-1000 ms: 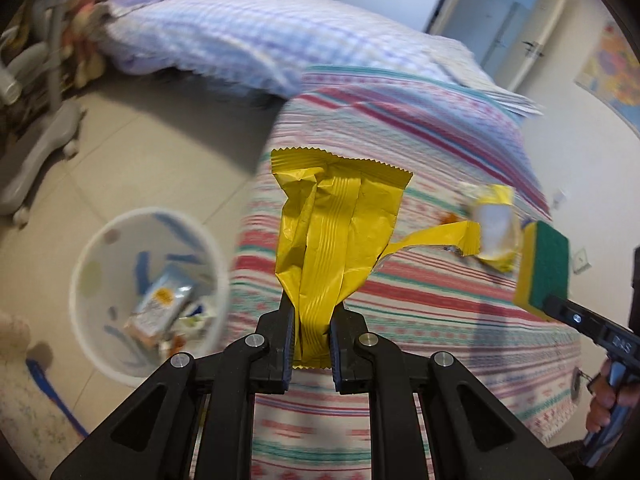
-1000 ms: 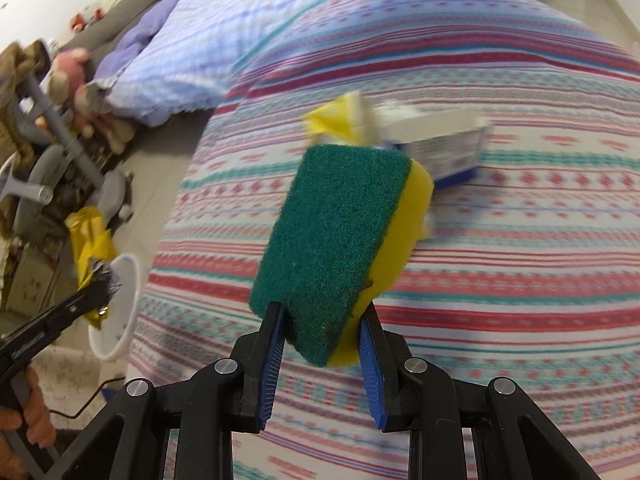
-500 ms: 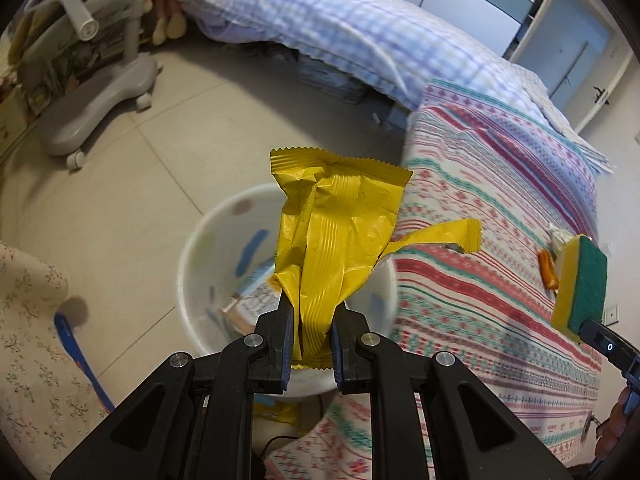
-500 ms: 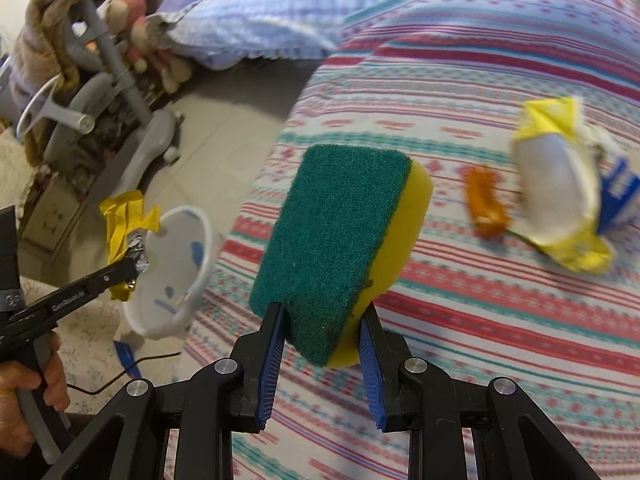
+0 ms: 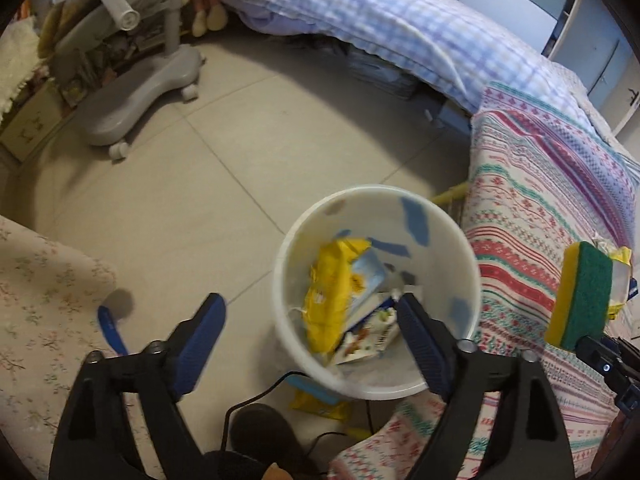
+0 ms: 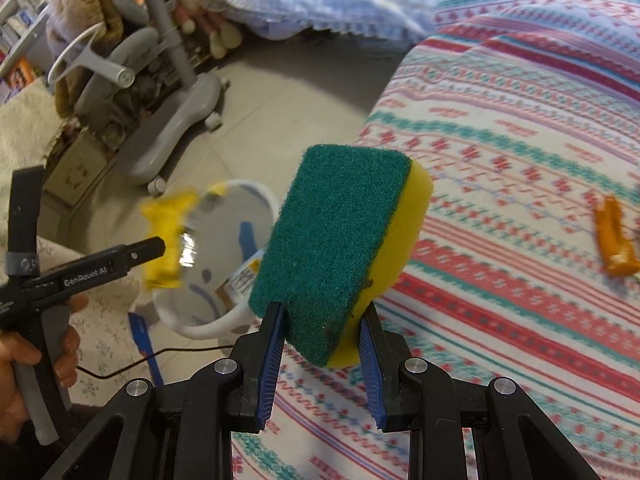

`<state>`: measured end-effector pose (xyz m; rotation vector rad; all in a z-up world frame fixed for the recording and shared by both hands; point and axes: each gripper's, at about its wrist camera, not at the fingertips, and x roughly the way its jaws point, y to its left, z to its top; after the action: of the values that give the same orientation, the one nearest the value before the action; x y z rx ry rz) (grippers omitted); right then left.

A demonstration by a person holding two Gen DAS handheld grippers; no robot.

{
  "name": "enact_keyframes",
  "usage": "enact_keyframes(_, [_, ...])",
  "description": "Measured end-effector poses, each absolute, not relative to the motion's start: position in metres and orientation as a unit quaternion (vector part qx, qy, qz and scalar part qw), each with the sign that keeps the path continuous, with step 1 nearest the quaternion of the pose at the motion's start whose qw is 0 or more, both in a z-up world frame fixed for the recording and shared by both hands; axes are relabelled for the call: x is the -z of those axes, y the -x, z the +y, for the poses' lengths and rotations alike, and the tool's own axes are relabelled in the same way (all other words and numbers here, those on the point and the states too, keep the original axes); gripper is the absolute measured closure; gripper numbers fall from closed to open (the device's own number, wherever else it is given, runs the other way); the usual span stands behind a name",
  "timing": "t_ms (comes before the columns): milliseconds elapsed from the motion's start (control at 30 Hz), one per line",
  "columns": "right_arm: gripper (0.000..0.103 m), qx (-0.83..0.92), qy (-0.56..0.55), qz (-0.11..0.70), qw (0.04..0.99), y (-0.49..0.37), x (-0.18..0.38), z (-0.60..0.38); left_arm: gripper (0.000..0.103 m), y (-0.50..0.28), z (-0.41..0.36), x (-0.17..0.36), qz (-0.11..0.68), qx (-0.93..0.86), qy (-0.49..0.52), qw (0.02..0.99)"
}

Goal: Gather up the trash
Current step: 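Carry yellow wrapper and sponge over the bin and release both into it, then grasp the orange peel with the left gripper while the right grasps the torn white box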

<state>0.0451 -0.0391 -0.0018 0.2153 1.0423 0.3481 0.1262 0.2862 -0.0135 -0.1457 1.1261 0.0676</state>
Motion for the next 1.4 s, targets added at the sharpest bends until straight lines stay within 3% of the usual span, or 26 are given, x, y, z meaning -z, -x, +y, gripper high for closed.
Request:
enact_keyframes(533, [0.068, -0.204, -0.084, 0.526, 0.821, -0.084, 0.032, 0.050, 0.010, -0.123, 0.308, -0.007, 0.507, -0.050, 0.073, 0.857])
enact_keyframes(600, [0.065, -0.205, -0.092, 0.526, 0.820, -0.086, 0.031, 0.053, 0.010, -0.122, 0.306, -0.008, 0.504, -0.048, 0.072, 0.859])
enact_keyframes(667, [0.046, -0.207, -0.103, 0.523, 0.820, -0.086, 0.026, 0.052, 0.010, -0.120, 0.303, -0.010, 0.500, -0.046, 0.067, 0.862])
enact_keyframes(767, [0.035, -0.202, -0.099, 0.510, 0.830, -0.083, 0.016, 0.047, 0.010, -0.118, 0.297, -0.012, 0.497, -0.044, 0.059, 0.865])
enact_keyframes(933, [0.034, -0.178, -0.102, 0.507, 0.837, -0.076, 0.008, 0.022, 0.001, -0.115, 0.284, -0.020, 0.487, -0.040, 0.049, 0.871])
enact_keyframes(1400, [0.031, -0.071, -0.075, 0.494, 0.863, -0.042, -0.018, -0.094, 0.000, -0.119, 0.189, -0.044, 0.467, 0.021, 0.003, 0.884])
